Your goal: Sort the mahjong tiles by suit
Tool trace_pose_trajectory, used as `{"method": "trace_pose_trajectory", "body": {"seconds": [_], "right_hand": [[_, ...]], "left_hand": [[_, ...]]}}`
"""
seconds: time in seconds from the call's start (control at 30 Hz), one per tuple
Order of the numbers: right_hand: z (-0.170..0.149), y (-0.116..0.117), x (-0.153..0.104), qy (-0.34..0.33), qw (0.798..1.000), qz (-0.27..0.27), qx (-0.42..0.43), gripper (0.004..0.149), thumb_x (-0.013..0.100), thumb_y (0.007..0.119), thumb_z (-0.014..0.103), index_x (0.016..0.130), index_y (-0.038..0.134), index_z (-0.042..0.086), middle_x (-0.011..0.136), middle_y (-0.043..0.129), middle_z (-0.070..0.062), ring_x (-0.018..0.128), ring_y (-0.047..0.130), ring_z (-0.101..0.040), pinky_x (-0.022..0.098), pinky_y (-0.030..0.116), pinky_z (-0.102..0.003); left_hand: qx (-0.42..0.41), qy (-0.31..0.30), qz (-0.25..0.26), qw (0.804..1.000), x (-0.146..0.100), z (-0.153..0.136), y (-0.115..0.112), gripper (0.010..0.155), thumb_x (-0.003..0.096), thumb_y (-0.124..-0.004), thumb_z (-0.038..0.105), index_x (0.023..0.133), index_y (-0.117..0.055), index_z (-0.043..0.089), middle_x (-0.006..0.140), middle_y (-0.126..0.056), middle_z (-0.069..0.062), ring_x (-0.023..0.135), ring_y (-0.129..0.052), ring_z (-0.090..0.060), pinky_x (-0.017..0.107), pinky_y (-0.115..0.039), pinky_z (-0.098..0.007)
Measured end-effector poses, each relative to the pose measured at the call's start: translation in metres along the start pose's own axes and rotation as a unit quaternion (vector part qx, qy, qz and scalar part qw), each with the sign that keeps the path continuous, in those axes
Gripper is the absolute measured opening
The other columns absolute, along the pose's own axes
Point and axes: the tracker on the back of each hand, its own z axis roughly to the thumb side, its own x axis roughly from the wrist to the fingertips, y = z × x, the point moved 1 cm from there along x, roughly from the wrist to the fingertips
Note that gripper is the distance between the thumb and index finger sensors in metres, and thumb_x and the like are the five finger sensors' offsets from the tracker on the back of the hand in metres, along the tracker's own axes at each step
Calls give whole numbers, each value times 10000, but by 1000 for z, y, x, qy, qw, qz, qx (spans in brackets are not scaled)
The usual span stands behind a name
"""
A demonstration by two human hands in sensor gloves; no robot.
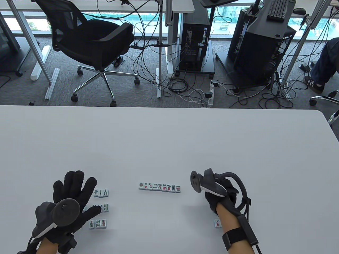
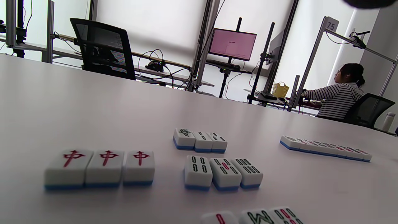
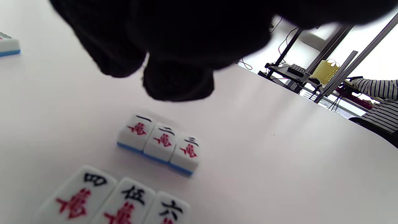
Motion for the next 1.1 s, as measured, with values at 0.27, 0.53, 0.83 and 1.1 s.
{"method": "trace_pose_trajectory", "body": {"seconds": [0.27, 0.53, 0.83, 1.1], "right_hand": [[5, 31, 6, -10, 1000, 17, -16, 613, 363, 848, 354, 935, 679, 216, 396, 977, -9, 84, 880, -76, 50, 814, -254], [23, 35, 13, -31, 998, -14, -50, 542, 343, 866, 334, 838, 783, 131, 349, 975, -13, 51, 864, -76, 26, 805, -259], [65, -8, -6, -40, 993, -105, 20, 579, 342, 877, 339, 826, 790, 33, 335, 981, -12, 40, 870, -63, 14, 812, -249], [154, -51, -21, -139, 971, -140, 133, 583, 349, 878, 341, 831, 787, 26, 343, 983, -17, 47, 874, -69, 20, 813, -253]], "left_hand": [[7, -1, -10, 1000, 1, 2, -4, 883, 356, -601, 759, 1076, -208, 432, 1103, 100, 136, 1105, 95, -189, 766, -17, -594], [3, 1, -13, 1000, 1, 2, -4, 882, 356, -602, 758, 1076, -210, 432, 1103, 98, 137, 1106, 92, -188, 767, -19, -594], [0, -1, -10, 1000, 2, 1, -4, 882, 355, -602, 759, 1076, -212, 433, 1103, 97, 139, 1106, 93, -187, 767, -18, -594], [-1, -5, -5, 1000, 2, 1, -3, 881, 356, -602, 758, 1075, -211, 433, 1103, 97, 140, 1106, 93, -186, 767, -18, -593]]}}
